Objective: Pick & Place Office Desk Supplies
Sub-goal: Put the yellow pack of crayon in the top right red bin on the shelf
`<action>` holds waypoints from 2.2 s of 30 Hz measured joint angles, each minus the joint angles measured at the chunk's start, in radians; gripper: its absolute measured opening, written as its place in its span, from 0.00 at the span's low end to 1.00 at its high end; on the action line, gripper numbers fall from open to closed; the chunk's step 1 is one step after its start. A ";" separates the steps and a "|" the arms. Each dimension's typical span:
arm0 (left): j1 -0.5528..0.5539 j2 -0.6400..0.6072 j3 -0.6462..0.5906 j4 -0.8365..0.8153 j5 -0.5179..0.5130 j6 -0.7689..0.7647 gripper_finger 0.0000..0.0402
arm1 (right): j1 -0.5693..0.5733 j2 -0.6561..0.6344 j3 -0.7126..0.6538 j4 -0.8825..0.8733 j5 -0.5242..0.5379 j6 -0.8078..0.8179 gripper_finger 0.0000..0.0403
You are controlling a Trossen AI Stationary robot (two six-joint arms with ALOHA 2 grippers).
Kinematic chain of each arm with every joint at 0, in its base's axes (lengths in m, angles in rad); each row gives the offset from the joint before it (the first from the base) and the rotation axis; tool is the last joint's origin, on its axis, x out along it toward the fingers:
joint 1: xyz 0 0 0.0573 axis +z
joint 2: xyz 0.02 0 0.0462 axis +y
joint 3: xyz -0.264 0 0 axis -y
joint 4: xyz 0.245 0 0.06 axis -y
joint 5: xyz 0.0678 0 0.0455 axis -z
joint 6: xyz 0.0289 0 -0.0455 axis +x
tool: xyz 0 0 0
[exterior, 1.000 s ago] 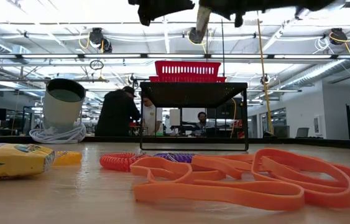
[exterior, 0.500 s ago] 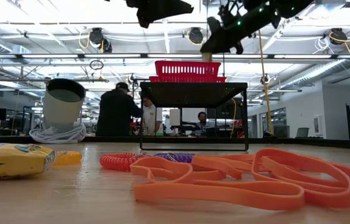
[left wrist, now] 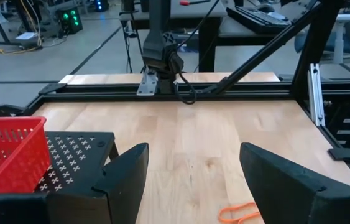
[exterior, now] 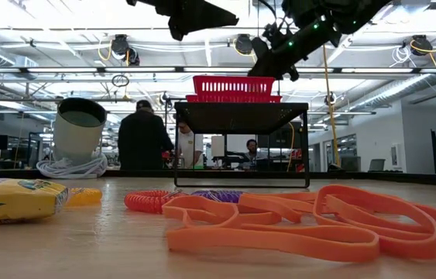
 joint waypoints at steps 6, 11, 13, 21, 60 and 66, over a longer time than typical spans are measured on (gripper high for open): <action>0.000 0.000 0.000 -0.008 0.000 -0.011 0.66 | 0.000 0.000 0.000 -0.006 0.000 0.017 0.33; 0.000 0.000 0.000 -0.015 0.000 -0.019 0.66 | 0.000 0.000 0.000 -0.002 0.001 0.017 0.41; 0.000 0.000 0.000 -0.015 0.000 -0.026 0.66 | 0.000 0.000 0.000 -0.001 0.001 0.016 0.44; 0.000 0.000 0.000 -0.020 0.000 -0.029 0.66 | 0.000 0.000 0.000 0.007 0.001 0.006 0.53; 0.000 0.000 -0.001 -0.021 0.000 -0.037 0.66 | -0.019 0.102 0.000 0.102 -0.388 -0.034 0.40; 0.000 0.000 -0.001 -0.025 0.000 -0.040 0.66 | -0.025 0.111 0.000 0.149 -0.226 -0.079 0.38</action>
